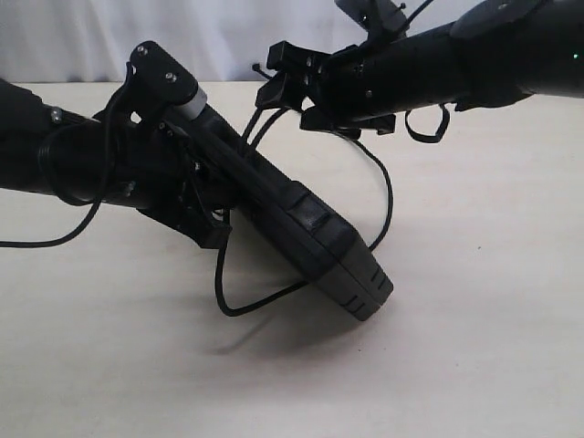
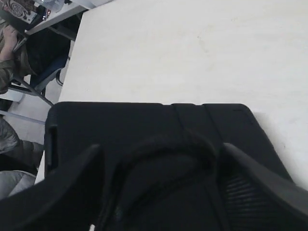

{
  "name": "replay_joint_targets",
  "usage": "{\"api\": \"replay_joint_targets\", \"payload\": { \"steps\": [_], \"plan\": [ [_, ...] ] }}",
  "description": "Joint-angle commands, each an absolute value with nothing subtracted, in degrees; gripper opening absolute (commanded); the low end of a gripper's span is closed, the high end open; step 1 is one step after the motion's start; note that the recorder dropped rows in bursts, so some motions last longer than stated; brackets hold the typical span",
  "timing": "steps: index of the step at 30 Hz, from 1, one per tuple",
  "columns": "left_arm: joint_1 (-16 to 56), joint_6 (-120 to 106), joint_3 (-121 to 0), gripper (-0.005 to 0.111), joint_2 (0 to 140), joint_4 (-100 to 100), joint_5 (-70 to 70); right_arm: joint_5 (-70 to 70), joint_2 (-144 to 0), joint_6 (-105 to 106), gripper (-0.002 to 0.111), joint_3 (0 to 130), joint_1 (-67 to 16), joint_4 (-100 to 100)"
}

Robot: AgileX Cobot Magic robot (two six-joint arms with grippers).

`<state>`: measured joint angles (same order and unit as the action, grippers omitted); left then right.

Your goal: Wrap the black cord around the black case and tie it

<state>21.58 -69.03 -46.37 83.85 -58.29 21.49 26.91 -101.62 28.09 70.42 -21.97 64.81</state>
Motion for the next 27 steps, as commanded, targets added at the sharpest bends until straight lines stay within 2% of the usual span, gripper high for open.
{"api": "replay_joint_targets", "payload": {
  "steps": [1, 3, 8, 14, 16, 19, 25, 27],
  "plan": [
    [22.0, -69.1, -46.8, 0.0, 83.4, -59.2, 20.4, 25.5, -102.0, 28.7, 0.062, 70.6, -22.2, 66.8],
    [22.0, -69.1, -46.8, 0.0, 83.4, -59.2, 20.4, 25.5, -102.4, 28.7, 0.059, 70.6, -22.2, 66.8],
    [22.0, -69.1, -46.8, 0.0, 83.4, -59.2, 20.4, 25.6, -102.6, 28.7, 0.032, 70.6, -22.2, 66.3],
    [22.0, -69.1, -46.8, 0.0, 83.4, -59.2, 18.7, 28.0, -102.3, 28.7, 0.006, 70.6, -22.2, 65.1],
    [22.0, -69.1, -46.8, 0.001, 83.1, -59.2, 18.0, 28.8, -102.3, 28.7, 0.004, 70.6, -22.2, 65.1],
    [22.0, -69.0, -46.8, 0.01, 82.1, -59.2, 18.1, 28.8, -102.1, 28.7, 0.004, 70.6, -22.0, 64.9],
    [22.0, -68.9, -46.8, 0.048, 78.1, -57.6, 21.6, 28.6, -100.8, 28.9, 0.004, 70.6, -22.0, 64.9],
    [22.0, -68.2, -46.8, 0.054, 76.9, -53.8, 23.5, 28.6, -100.2, 28.9, 0.004, 70.6, -22.0, 64.9]
  ]
}}
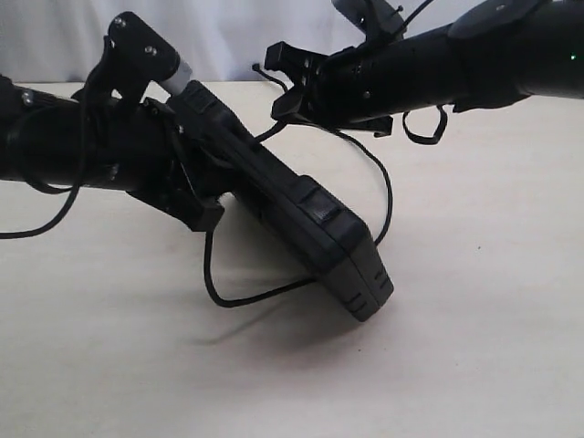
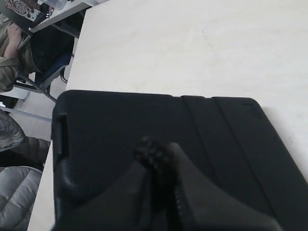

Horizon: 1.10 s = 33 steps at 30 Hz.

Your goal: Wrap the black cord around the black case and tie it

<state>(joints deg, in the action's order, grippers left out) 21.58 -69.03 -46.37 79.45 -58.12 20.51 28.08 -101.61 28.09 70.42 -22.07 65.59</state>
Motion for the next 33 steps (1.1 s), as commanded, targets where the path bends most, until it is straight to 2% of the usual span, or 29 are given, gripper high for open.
{"api": "replay_joint_targets", "payload": {
  "steps": [1, 6, 9, 17, 23, 29, 32, 33],
  "plan": [
    [22.0, -66.2, -46.8, 0.057, 75.9, -51.2, 24.8, 28.6, -99.8, 29.1, 0.004, 70.6, -22.0, 64.9],
    [22.0, -55.5, -46.7, 0.057, 73.1, -36.4, 28.6, 28.6, -97.8, 29.6, 0.004, 70.6, -22.0, 64.6],
    [22.0, -54.1, -46.5, 0.057, 73.4, -34.9, 28.2, 29.0, -97.7, 30.7, 0.004, 70.6, -22.0, 63.5],
    [22.0, -56.9, -46.5, 0.057, 78.1, -40.4, 24.3, 32.5, -97.7, 38.2, 0.004, 70.6, -22.1, 62.3],
    [22.0, -72.5, -46.5, 0.057, 84.1, -57.4, 23.2, 33.2, -97.7, 41.8, 0.004, 70.6, -22.1, 62.3],
    [22.0, -76.6, -46.5, 0.056, 90.5, -60.3, 21.1, 33.7, -97.7, 44.5, 0.004, 70.6, -22.1, 62.3],
    [22.0, -76.6, -46.5, 0.048, 92.3, -60.7, 15.1, 35.0, -97.7, 45.2, 0.004, 70.6, -22.1, 61.8],
    [22.0, -76.6, -46.6, 0.035, 92.4, -61.8, 12.3, 36.1, -97.7, 45.6, 0.004, 70.6, -22.1, 61.8]
  ]
}}
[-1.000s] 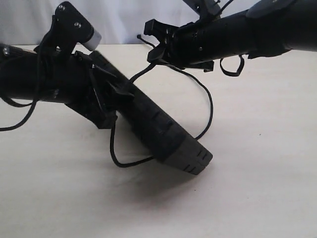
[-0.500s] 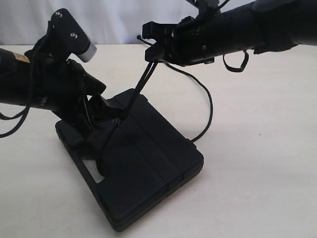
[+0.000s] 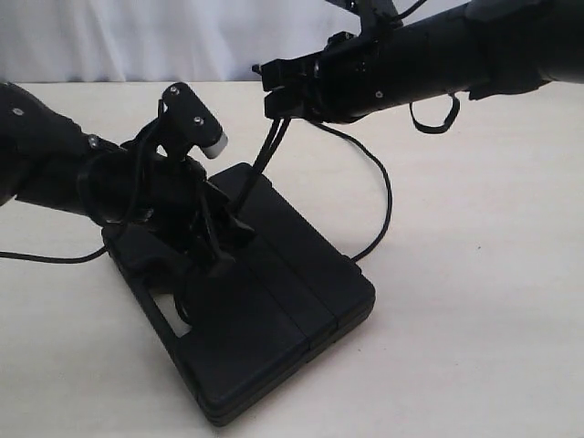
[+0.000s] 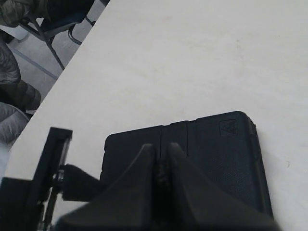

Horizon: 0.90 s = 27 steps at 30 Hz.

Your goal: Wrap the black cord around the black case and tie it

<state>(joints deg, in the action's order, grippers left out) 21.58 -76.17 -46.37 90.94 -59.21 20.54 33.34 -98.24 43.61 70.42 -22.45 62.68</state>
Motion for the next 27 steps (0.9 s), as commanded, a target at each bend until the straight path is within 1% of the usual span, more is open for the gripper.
{"api": "replay_joint_targets", "payload": {
  "steps": [1, 2, 3, 8, 15, 16, 18, 23, 25, 27],
  "plan": [
    [22.0, -76.6, -46.8, 0.026, 92.4, -62.0, 11.9, 36.4, -97.7, 45.6, 0.004, 70.6, -22.1, 61.8],
    [22.0, -76.8, -47.6, 0.008, 92.4, -62.0, 12.8, 36.9, -97.8, 45.6, 0.004, 70.6, -22.1, 61.8],
    [22.0, -77.1, -47.9, 0.0, 92.4, -62.0, 13.6, 37.2, -97.9, 45.6, 0.004, 70.6, -22.1, 61.8],
    [22.0, -80.0, -49.0, 0.0, 92.4, -63.0, 16.1, 38.2, -98.4, 45.5, 0.004, 68.6, -22.1, 61.6],
    [22.0, -84.0, -49.0, 0.0, 92.4, -67.1, 20.2, 36.7, -101.8, 47.5, 0.005, 66.0, -22.1, 68.5],
    [22.0, -84.0, -49.0, 0.0, 92.4, -67.1, 20.4, 35.7, -101.4, 47.5, 0.008, 66.0, -22.0, 68.4],
    [22.0, -84.0, -49.0, 0.0, 92.4, -67.1, 20.9, 34.8, -100.3, 47.5, 0.017, 66.0, -21.2, 67.2],
    [22.0, -84.0, -49.0, 0.0, 92.4, -67.1, 21.8, 35.1, -96.7, 42.4, 0.052, 66.0, -16.4, 58.7],
    [22.0, -84.0, -49.0, 0.0, 92.4, -67.1, 22.1, 35.9, -94.9, 40.4, 0.058, 66.0, -14.0, 53.9],
    [22.0, -84.0, -49.0, 0.0, 92.4, -67.1, 22.3, 37.4, -93.3, 38.3, 0.057, 66.0, -11.7, 48.6]
  ]
}}
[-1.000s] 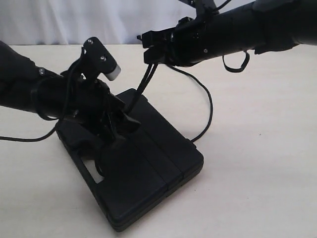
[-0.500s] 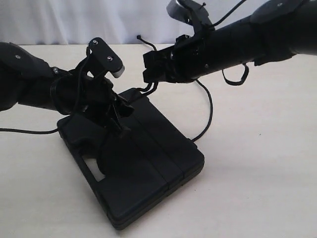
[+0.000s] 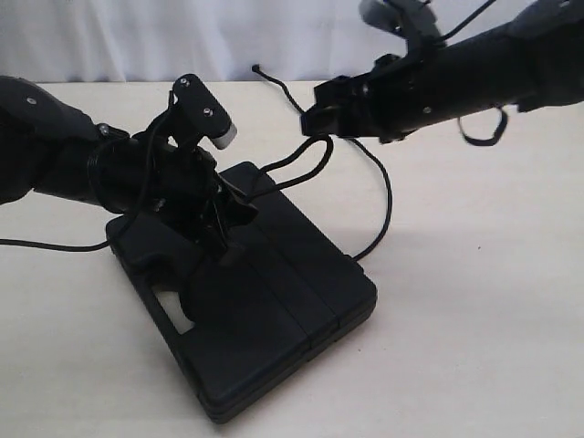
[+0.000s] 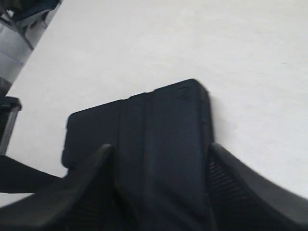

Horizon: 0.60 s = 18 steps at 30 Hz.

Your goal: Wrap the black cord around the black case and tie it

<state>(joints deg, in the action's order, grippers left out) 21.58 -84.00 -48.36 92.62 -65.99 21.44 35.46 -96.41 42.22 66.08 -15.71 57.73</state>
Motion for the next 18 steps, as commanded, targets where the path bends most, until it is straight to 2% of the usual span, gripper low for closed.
{"api": "replay_joint_targets", "payload": {
  "steps": [1, 4, 9, 12, 16, 18],
  "plan": [
    [22.0, -84.0, -49.0, 0.0, 92.4, -67.1, 22.3, 38.5, -92.6, 38.0, 0.057, 66.0, -11.0, 46.8],
    [22.0, -84.0, -49.0, 0.0, 92.4, -67.1, 22.3, 41.4, -91.8, 38.6, 0.057, 66.0, -10.8, 46.2],
    [22.0, -84.0, -49.0, 0.0, 92.4, -67.1, 22.3, 43.0, -91.8, 44.6, 0.056, 66.0, -16.2, 44.3],
    [22.0, -84.0, -49.0, 0.0, 92.4, -67.1, 22.3, 39.4, -92.1, 43.8, 0.05, 66.0, -19.6, 40.9],
    [22.0, -84.0, -49.0, 0.0, 92.4, -67.1, 22.3, 35.1, -93.7, 41.5, 0.037, 66.0, -22.0, 36.9],
    [22.0, -84.0, -49.0, 0.0, 92.4, -67.1, 22.3, 33.1, -94.9, 41.1, 0.035, 66.0, -22.1, 36.6]
  ]
}}
